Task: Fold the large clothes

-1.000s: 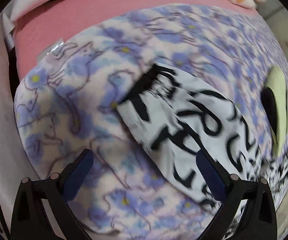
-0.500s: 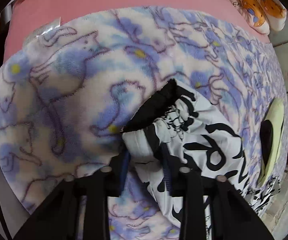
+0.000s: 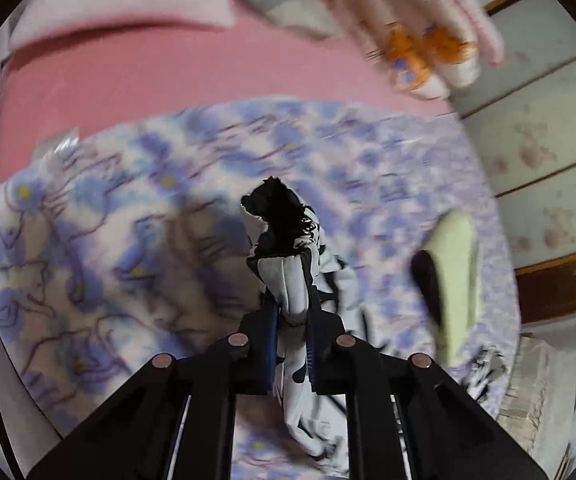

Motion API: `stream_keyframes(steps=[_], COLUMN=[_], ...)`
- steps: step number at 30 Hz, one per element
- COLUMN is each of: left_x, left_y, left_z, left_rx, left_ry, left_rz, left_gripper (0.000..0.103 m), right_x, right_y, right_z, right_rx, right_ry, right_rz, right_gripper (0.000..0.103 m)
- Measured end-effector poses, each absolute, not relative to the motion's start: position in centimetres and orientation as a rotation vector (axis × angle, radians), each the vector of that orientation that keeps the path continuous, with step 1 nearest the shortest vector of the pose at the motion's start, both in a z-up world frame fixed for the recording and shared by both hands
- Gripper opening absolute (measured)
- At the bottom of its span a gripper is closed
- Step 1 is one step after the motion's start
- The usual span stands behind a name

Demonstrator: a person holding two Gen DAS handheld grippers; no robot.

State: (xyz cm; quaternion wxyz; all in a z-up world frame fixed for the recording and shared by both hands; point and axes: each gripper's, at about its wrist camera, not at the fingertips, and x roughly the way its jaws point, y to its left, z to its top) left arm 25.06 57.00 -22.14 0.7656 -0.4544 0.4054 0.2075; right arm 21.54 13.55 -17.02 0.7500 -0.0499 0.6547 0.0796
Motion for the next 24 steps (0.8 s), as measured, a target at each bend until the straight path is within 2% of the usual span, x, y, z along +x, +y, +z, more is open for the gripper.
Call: stream_keyframes(steps=[7, 14, 19, 24], left_x=[27.4, 30.0, 31.4, 32.6], left_y=[50.2, 38.2, 26.5, 14.3], left_z=[-13.4, -6.1, -3.5, -4.6], left_rx=[-0.858, -0.662, -0.589, -0.500], left_ry=[0.793, 0.759, 0.776, 0.845], left_rz=[0.263, 0.068, -0.053, -0.138], left_gripper=[0.009, 0.009, 0.009, 0.009], right_x=[20.2, 20.0, 20.8, 21.5], right_y=[9.2, 2.5, -3.7, -10.4], right_z=[-15.1, -14.4, -14.4, -14.6], right_rx=[-0.013, 0.072, 0.099, 0.114], right_ry=[1.379, 1.327, 1.303, 1.290], right_rz=[0.138, 0.119, 0.127, 0.125], right_gripper=[0.098, 0.098, 0.098, 0.098])
